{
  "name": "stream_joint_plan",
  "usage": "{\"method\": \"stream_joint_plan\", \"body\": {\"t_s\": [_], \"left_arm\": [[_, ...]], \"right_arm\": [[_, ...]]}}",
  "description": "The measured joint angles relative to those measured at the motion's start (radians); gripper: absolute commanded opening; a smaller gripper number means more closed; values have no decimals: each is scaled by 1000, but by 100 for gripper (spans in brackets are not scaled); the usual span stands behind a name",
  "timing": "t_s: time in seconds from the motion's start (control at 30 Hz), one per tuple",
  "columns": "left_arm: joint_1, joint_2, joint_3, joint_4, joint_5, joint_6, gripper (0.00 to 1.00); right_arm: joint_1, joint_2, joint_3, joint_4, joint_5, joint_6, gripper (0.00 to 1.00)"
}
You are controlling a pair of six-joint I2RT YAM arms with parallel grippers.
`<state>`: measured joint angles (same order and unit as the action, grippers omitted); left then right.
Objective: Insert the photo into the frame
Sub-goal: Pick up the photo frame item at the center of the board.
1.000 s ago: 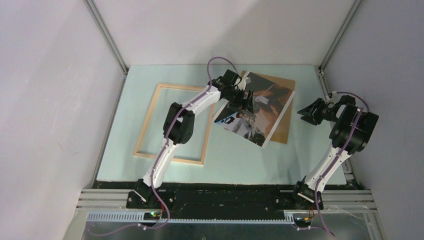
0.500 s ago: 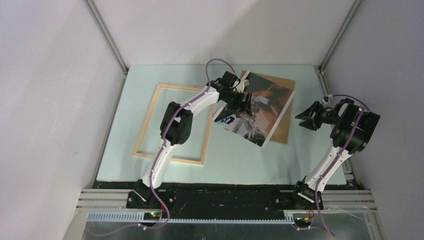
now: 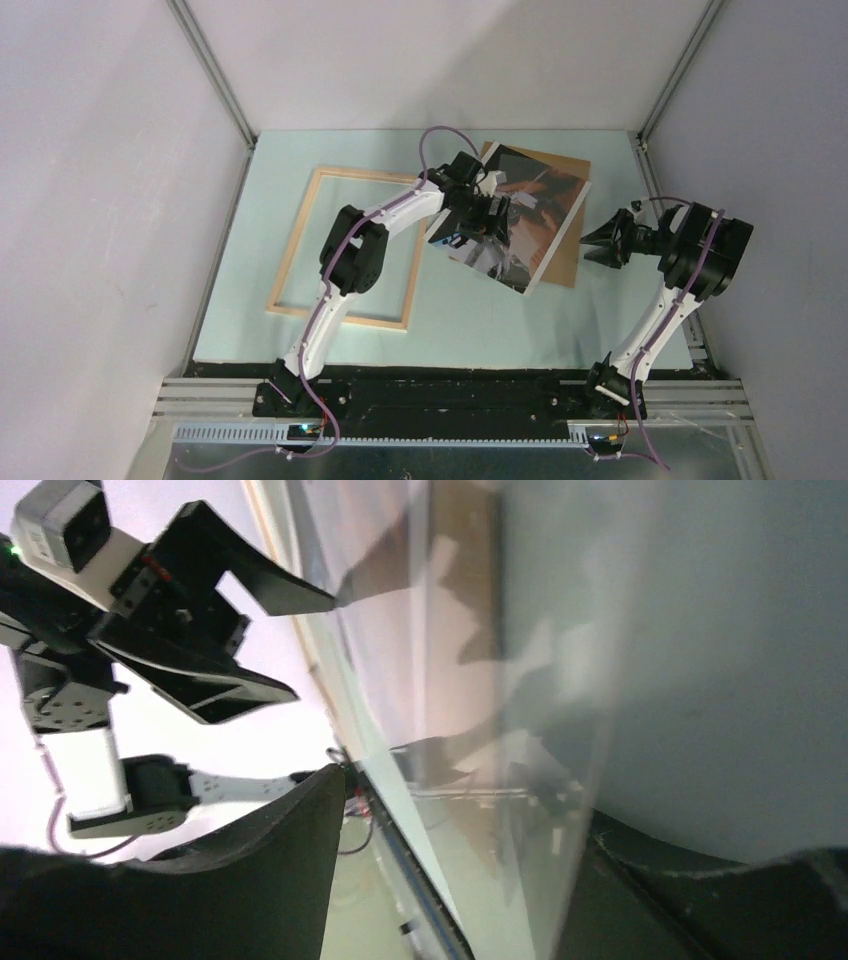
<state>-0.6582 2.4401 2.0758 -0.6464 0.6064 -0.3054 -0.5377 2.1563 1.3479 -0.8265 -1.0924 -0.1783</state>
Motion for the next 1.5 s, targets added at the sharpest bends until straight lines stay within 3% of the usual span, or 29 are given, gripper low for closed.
{"method": "stream_joint_plan", "body": {"t_s": [0.27,0.33,0.67,1.07,1.5], "left_arm": [[-53,0,0,-14,8,10,95],[-53,0,0,-14,8,10,95],[-53,-2,-3,-13,6,11,96],[-33,-98,-125,-8,8,34,100],[145,-357,-210,-11,15,62,100]], "right_arm": [[1,14,5,-123,-74,-111,56],[1,14,5,-140,-79,-129,51],[1,-88,-17,-124,-53,-101,0],[6,-234,-26,-155,-77,-102,0],[76,-399,-26,-172,-177,-86,0]]}}
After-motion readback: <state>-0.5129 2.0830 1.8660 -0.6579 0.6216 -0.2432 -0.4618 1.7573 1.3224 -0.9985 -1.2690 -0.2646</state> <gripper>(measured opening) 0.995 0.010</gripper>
